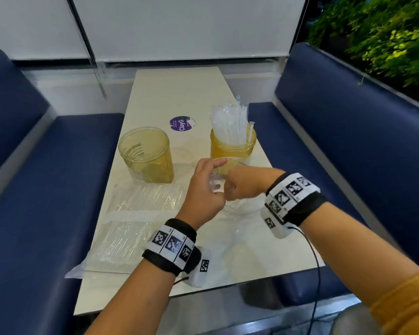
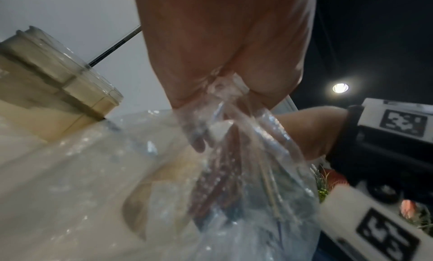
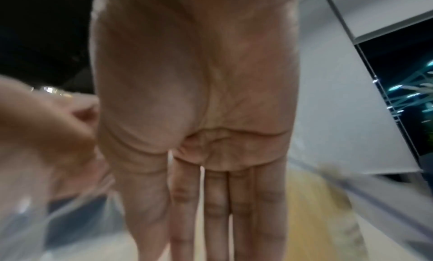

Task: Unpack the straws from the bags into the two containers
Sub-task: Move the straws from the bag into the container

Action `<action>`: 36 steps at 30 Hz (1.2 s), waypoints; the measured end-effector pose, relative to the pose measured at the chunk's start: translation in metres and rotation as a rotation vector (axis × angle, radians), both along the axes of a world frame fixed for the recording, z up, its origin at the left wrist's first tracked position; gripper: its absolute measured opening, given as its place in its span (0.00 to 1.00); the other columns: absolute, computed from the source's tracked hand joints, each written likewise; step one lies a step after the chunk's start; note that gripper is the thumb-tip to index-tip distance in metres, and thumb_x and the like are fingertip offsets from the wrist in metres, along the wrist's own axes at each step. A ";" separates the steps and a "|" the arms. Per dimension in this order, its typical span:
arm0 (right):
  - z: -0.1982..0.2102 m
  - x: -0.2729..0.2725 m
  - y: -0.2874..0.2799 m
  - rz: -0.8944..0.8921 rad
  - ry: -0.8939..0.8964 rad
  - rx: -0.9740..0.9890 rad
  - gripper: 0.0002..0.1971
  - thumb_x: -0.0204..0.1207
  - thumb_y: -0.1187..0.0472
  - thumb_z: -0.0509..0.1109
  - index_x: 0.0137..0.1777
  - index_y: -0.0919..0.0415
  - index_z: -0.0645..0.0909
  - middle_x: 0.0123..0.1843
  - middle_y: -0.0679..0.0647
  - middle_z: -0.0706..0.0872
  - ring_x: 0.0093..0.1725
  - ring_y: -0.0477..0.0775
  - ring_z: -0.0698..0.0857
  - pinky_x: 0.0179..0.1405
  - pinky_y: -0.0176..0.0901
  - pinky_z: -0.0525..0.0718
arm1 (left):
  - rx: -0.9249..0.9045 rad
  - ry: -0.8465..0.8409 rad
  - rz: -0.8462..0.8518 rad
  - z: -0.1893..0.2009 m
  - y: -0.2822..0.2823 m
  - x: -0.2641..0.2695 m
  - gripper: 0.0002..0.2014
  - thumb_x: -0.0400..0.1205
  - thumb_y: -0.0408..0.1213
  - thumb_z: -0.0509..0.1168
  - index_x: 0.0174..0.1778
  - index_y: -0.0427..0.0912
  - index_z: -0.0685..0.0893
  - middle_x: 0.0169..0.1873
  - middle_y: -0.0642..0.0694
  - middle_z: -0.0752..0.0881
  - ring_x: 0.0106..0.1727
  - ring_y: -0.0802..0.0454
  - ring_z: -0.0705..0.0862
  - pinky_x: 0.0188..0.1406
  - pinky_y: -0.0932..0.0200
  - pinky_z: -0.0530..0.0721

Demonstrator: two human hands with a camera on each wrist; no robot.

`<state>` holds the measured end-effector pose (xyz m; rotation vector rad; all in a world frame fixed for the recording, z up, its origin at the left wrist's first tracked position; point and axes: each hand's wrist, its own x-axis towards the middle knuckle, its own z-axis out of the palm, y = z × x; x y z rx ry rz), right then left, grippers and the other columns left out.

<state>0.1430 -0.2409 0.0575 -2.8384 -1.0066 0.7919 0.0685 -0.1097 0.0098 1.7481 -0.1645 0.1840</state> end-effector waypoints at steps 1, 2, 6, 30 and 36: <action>-0.011 -0.003 0.001 0.009 -0.023 -0.083 0.09 0.81 0.57 0.69 0.56 0.54 0.88 0.61 0.53 0.87 0.59 0.55 0.83 0.64 0.46 0.79 | -0.001 0.001 0.003 0.001 -0.001 -0.001 0.36 0.65 0.30 0.68 0.74 0.42 0.79 0.68 0.47 0.74 0.64 0.49 0.85 0.55 0.59 0.88; -0.022 -0.003 -0.001 -0.013 -0.044 -0.146 0.14 0.81 0.54 0.69 0.65 0.53 0.85 0.66 0.51 0.84 0.64 0.56 0.82 0.65 0.46 0.78 | 0.000 0.001 0.002 0.001 -0.001 -0.001 0.36 0.65 0.30 0.68 0.74 0.42 0.79 0.68 0.47 0.74 0.63 0.50 0.86 0.55 0.59 0.88; -0.048 -0.009 -0.005 -0.014 -0.098 -0.301 0.20 0.84 0.48 0.64 0.70 0.57 0.80 0.66 0.56 0.83 0.61 0.62 0.85 0.59 0.50 0.83 | 0.015 0.012 -0.003 -0.006 0.001 -0.002 0.39 0.67 0.12 0.62 0.74 0.44 0.79 0.67 0.48 0.74 0.62 0.51 0.86 0.55 0.59 0.88; -0.040 -0.030 -0.001 0.150 -0.162 -0.488 0.14 0.79 0.60 0.70 0.64 0.63 0.82 0.59 0.58 0.86 0.55 0.61 0.86 0.45 0.45 0.78 | 0.165 -0.088 -0.064 -0.003 0.002 -0.002 0.40 0.67 0.18 0.61 0.77 0.48 0.76 0.70 0.53 0.70 0.67 0.46 0.83 0.59 0.57 0.88; 0.007 -0.027 0.005 0.113 -0.350 -0.514 0.13 0.79 0.56 0.72 0.60 0.60 0.82 0.44 0.52 0.81 0.44 0.54 0.81 0.44 0.43 0.78 | 0.423 0.008 -0.112 -0.008 0.002 -0.006 0.40 0.68 0.41 0.80 0.78 0.47 0.73 0.70 0.53 0.70 0.68 0.52 0.79 0.71 0.52 0.81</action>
